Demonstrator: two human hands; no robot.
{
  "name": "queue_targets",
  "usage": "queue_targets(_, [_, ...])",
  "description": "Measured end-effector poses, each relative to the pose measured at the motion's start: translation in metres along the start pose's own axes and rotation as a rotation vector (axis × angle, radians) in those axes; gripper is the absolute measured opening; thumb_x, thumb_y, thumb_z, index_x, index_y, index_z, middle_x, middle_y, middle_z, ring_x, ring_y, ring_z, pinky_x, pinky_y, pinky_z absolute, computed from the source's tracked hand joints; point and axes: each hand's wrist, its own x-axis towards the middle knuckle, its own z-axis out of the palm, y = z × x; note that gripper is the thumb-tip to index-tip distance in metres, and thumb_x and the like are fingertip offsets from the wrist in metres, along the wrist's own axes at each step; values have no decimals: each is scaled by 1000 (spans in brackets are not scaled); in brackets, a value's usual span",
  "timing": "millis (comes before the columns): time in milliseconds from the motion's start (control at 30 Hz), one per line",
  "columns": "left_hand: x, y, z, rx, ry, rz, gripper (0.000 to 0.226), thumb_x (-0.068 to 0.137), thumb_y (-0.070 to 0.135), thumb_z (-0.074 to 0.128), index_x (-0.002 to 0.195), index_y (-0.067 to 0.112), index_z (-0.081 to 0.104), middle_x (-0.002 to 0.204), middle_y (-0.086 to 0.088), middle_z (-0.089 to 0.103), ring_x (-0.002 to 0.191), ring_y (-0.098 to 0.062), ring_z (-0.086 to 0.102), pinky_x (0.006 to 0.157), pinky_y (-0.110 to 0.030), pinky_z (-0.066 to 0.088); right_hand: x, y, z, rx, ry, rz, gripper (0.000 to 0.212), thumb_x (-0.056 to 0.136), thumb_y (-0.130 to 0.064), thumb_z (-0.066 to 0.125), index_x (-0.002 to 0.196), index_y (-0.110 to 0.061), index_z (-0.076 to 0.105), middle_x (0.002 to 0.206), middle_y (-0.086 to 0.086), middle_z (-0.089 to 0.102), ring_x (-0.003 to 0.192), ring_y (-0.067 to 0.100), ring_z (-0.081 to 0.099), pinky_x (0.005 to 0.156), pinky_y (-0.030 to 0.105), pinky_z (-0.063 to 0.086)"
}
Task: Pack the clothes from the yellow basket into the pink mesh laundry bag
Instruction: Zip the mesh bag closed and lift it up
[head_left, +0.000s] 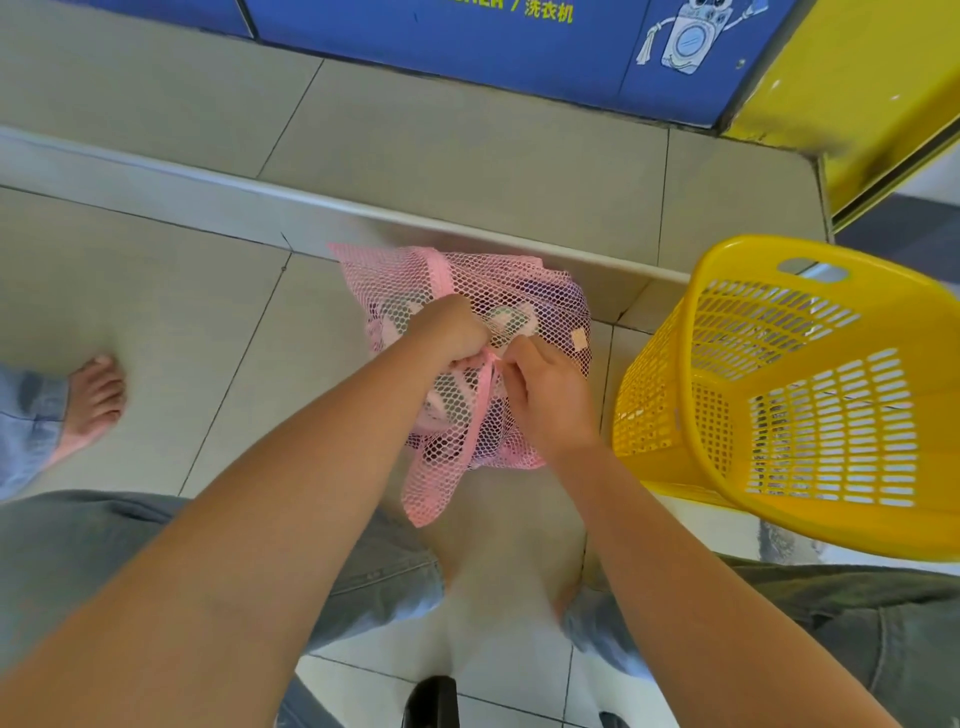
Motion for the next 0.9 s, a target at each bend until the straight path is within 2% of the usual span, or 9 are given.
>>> queue_targets(133, [6, -2, -13, -160, 286, 16, 31, 97, 29, 50, 90, 5, 68, 80, -7, 69, 64, -20, 64, 54, -28, 43, 2, -3, -1, -4, 20, -14, 7, 88, -4, 63, 82, -6, 59, 76, 7, 63, 65, 23, 53, 55, 25, 33])
queue_targets(233, [26, -7, -40, -347, 485, -29, 32, 95, 28, 48, 100, 5, 69, 90, -9, 71, 79, -26, 68, 73, -34, 55, -1, 2, 2, -14, -5, -43, 8, 84, 1, 64, 85, -6, 61, 77, 8, 64, 65, 26, 56, 54, 26, 36])
queue_targets(300, [37, -11, -56, -437, 572, -81, 33, 92, 31, 50, 102, 5, 68, 96, -12, 73, 87, -30, 71, 82, -40, 58, -7, 5, 8, -11, -47, -72, 17, 75, 9, 67, 85, -4, 63, 75, 10, 65, 62, 27, 57, 56, 25, 36])
queue_targets(433, [47, -20, -56, -356, 626, -74, 34, 94, 30, 45, 99, 6, 69, 92, -12, 74, 83, -30, 71, 80, -41, 58, -21, -1, 28, -11, -139, -60, 20, 69, 10, 70, 79, -5, 61, 72, 11, 62, 61, 29, 56, 56, 25, 31])
queue_targets(533, [49, -33, -47, -396, 644, -85, 33, 96, 30, 44, 110, 10, 66, 94, -11, 73, 83, -29, 71, 80, -42, 58, -23, -10, 43, 8, -199, -90, 22, 67, 11, 69, 79, -5, 60, 69, 11, 60, 58, 29, 54, 50, 29, 41])
queue_targets(600, [47, -42, -47, -398, 626, -113, 32, 96, 30, 45, 108, 8, 65, 94, -12, 73, 82, -29, 71, 79, -41, 59, -23, -12, 49, 6, -232, -115, 20, 70, 11, 66, 78, -6, 59, 68, 11, 59, 56, 29, 54, 48, 35, 45])
queue_targets(700, [35, -49, -45, -181, 610, -96, 34, 98, 30, 43, 109, 4, 62, 101, -15, 70, 94, -34, 65, 78, -40, 52, -27, -5, 49, 39, -261, -100, 3, 85, -8, 58, 82, -8, 60, 75, 8, 62, 64, 30, 58, 54, 37, 47])
queue_targets(800, [24, -59, -29, 117, 631, -75, 35, 96, 34, 47, 119, 9, 54, 121, -17, 57, 117, -38, 47, 91, -51, 43, -26, 7, 39, 1, -205, 142, 28, 93, -35, 54, 108, -13, 62, 101, 7, 65, 90, 26, 60, 75, 40, 51])
queue_targets(900, [23, -76, -12, 13, 543, -99, 49, 92, 51, 52, 130, 22, 42, 142, -16, 37, 132, -39, 32, 97, -67, 35, -10, 18, 29, 32, -26, 536, 57, 88, -50, 61, 129, -13, 49, 122, 10, 57, 111, 28, 54, 89, 43, 49])
